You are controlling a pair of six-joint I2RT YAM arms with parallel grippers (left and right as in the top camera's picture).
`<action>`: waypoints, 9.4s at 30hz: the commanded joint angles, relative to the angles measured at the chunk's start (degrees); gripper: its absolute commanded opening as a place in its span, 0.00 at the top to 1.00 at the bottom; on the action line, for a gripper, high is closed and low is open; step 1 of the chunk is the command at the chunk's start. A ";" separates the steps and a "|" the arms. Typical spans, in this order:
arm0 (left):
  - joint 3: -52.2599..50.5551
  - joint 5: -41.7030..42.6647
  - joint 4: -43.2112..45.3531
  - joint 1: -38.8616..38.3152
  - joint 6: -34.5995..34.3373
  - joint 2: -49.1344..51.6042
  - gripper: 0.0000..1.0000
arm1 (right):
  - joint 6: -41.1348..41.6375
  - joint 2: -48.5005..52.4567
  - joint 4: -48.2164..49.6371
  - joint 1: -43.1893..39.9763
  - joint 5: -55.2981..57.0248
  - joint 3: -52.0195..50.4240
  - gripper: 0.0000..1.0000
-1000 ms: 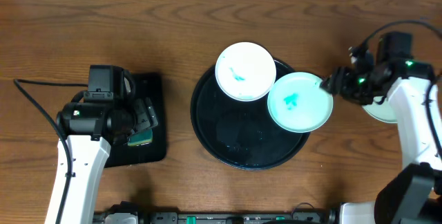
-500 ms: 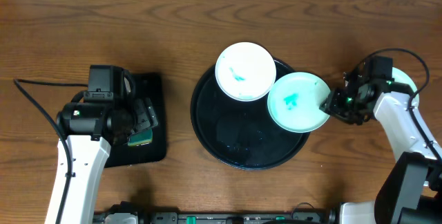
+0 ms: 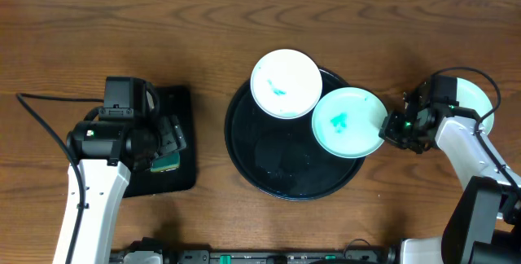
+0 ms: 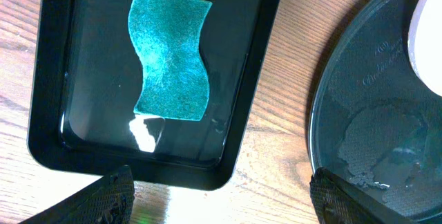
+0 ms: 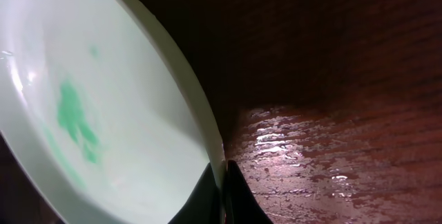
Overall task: Clean dirty plates on tray and stack at the side
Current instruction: 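Move right gripper to the lower plate and drag it toward the right, then grasp the sponge again with the left gripper and lift it, then carry the sponge with the left gripper onto the lower stained plate, then scrub the lower plate with the sponge while the right gripper holds its rim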
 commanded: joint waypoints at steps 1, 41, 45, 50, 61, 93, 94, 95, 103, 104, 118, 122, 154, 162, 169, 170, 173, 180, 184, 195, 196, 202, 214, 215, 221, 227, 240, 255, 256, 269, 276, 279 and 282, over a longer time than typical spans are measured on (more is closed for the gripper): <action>-0.68 -0.28 -0.17 -0.07 1.01 0.22 0.18 | 0.31 0.13 -0.42 0.44 -0.37 -0.22 0.99; -0.68 -0.79 4.20 -0.07 2.05 4.94 0.36 | -3.10 5.75 6.82 16.57 -11.91 -7.26 0.99; -0.68 -6.25 4.42 -0.07 0.44 12.15 0.36 | -3.15 6.12 7.34 16.55 -11.89 -7.23 0.99; -0.68 -10.19 6.25 0.42 -1.68 19.32 0.37 | -3.15 6.14 7.26 16.57 -11.89 -7.26 0.99; -0.72 -10.19 12.31 1.55 -1.29 31.10 0.55 | -3.39 6.14 6.54 16.57 -11.89 -7.26 0.99; -6.97 -4.63 20.52 5.62 4.02 16.79 0.93 | -3.80 6.14 4.83 16.55 -11.89 -7.26 0.99; -6.97 -4.79 20.48 5.33 4.46 14.43 0.93 | -3.82 6.14 4.83 16.55 -11.89 -7.26 0.99; -6.97 -4.92 20.44 4.96 4.81 12.04 0.93 | -3.80 6.14 4.81 16.55 -11.89 -7.26 0.99; -6.97 -5.27 20.81 2.45 9.88 -6.51 0.93 | -4.04 6.14 4.83 16.57 -11.89 -7.26 0.99; -6.97 -5.25 20.92 2.27 10.27 -8.46 0.93 | -4.24 6.14 4.83 16.55 -11.89 -7.26 0.99; -6.97 -5.29 21.40 2.12 11.93 -17.18 0.93 | -4.68 6.14 4.81 16.55 -11.87 -7.26 0.99; -6.97 -5.27 21.38 2.12 11.85 -16.76 0.93 | -4.68 6.14 4.98 16.57 -11.63 -7.26 0.99; -6.97 -10.91 21.40 2.19 7.69 -3.50 0.93 | -4.87 6.14 5.44 16.55 -10.60 -7.26 0.99; -6.97 -7.37 21.35 2.19 4.02 9.38 0.93 | -4.87 6.14 5.73 16.55 -10.62 -7.26 0.99; -6.97 -7.63 20.87 2.19 2.58 10.03 0.93 | -4.85 6.14 5.70 16.55 -10.62 -7.26 0.99; -6.97 -7.63 20.74 2.19 2.56 10.03 0.93 | -4.85 6.14 5.73 16.55 -10.62 -7.26 0.99; -6.97 -7.85 20.17 2.19 2.56 10.05 0.93 | -4.85 6.14 5.77 16.55 -10.62 -7.26 0.99; -6.97 -9.33 16.46 2.19 -0.70 10.08 0.93 | -4.85 6.14 6.01 16.55 -10.60 -7.26 0.99; -6.97 -8.87 13.70 2.19 -0.85 10.08 0.93 | -4.85 6.14 6.14 16.55 -10.60 -7.26 0.99; -1.73 -1.88 10.10 -2.75 -2.43 10.14 0.93 | -4.87 6.14 6.43 16.55 -10.60 -7.26 0.99; -0.76 -1.31 9.66 -4.22 -2.91 10.23 0.93 | -4.87 6.14 6.43 16.55 -10.60 -7.26 0.99; 3.17 3.82 10.69 -14.84 -4.92 12.70 0.93 | -4.87 6.14 6.62 16.55 -10.60 -7.26 0.99; 4.37 10.64 20.26 -33.05 -10.08 29.05 0.93 | -4.85 6.14 6.75 16.55 -10.58 -7.26 0.99; 4.87 10.64 20.55 -34.42 -10.29 30.29 0.93 | -4.85 6.14 6.75 16.55 -10.58 -7.26 0.99; 6.47 11.78 23.71 -39.50 -11.63 34.25 0.93 | -4.85 6.14 6.82 16.55 -10.08 -7.26 0.99; 6.49 11.91 28.13 -41.86 -13.73 37.90 0.93 | -4.85 6.14 6.80 16.55 -9.68 -7.23 0.99; 6.51 25.24 44.26 -42.58 -13.44 47.25 0.93 | -4.85 6.14 6.27 16.55 -9.68 -7.23 0.99; 7.96 -3.32 40.22 -40.44 -13.20 47.25 0.93 | -4.39 6.14 4.37 16.57 -7.58 -7.26 0.99; 8.28 -4.72 39.65 -40.24 -12.92 47.25 0.93 | -4.39 6.14 4.39 16.55 -7.58 -7.26 0.99; 14.56 -21.09 29.59 -39.76 -8.17 47.25 0.93 | -4.39 6.14 4.50 16.55 -7.54 -7.26 0.99; 14.73 -17.53 19.28 -40.35 -5.20 47.25 0.93 | -4.42 6.14 4.46 16.55 -7.56 -7.26 0.99; 14.69 -9.33 18.23 -41.07 -0.31 47.28 0.93 | -4.42 6.14 4.70 16.55 -7.54 -7.26 0.99; 14.69 -1.92 18.51 -42.45 2.08 47.30 0.93 | -4.42 6.14 4.83 16.55 -7.56 -7.26 0.99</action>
